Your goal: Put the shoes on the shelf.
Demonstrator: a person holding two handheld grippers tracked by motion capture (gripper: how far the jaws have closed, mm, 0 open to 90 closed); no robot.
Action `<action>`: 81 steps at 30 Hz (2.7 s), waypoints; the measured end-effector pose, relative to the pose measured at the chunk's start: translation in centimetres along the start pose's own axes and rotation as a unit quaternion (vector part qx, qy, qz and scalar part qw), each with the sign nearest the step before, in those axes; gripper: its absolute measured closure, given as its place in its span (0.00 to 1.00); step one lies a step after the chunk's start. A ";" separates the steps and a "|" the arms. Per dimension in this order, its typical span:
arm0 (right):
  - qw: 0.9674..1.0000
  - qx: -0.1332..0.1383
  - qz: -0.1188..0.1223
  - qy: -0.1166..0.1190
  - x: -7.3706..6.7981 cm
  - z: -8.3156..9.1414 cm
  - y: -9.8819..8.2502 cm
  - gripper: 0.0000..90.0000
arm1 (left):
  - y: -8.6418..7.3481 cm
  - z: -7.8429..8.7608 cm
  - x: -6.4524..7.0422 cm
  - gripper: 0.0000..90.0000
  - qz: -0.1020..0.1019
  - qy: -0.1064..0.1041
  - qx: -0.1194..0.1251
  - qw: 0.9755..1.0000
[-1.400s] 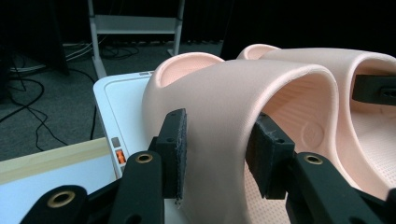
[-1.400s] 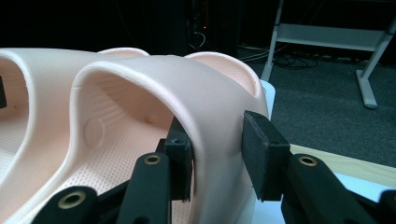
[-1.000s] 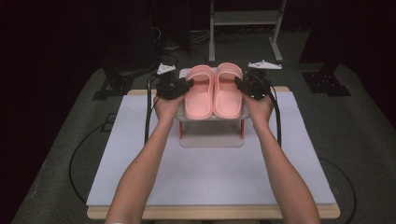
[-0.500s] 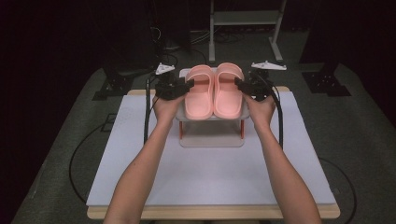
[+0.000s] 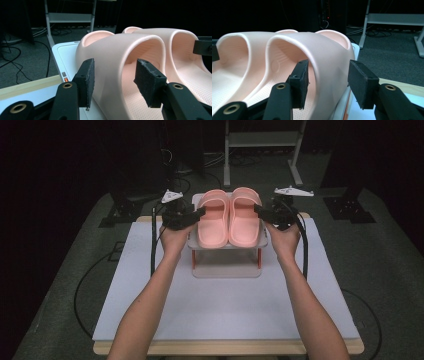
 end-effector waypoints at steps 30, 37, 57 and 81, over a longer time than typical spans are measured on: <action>1.000 0.008 0.015 0.015 0.2 2.5 -1.5 0.52 | -1.1 2.6 1.0 0.51 -0.017 -0.024 0.019 0.999; 1.000 0.007 0.011 0.016 0.7 2.8 -2.1 0.51 | -1.4 2.8 1.0 0.51 -0.016 -0.028 0.020 0.999; 1.000 0.006 0.011 0.019 1.3 3.7 -3.5 0.48 | -2.5 3.7 1.1 0.47 -0.014 -0.045 0.021 0.999; 1.000 0.002 0.010 0.023 1.8 4.8 -5.7 0.44 | -3.9 5.5 1.4 0.40 -0.029 -0.056 0.021 0.998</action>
Point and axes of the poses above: each handheld gripper's, and its own axes: z roughly backward along the jaws, y roughly out of its top, x roughly to its right, the point moved 2 cm from there along -z, roughly forward along the jaws
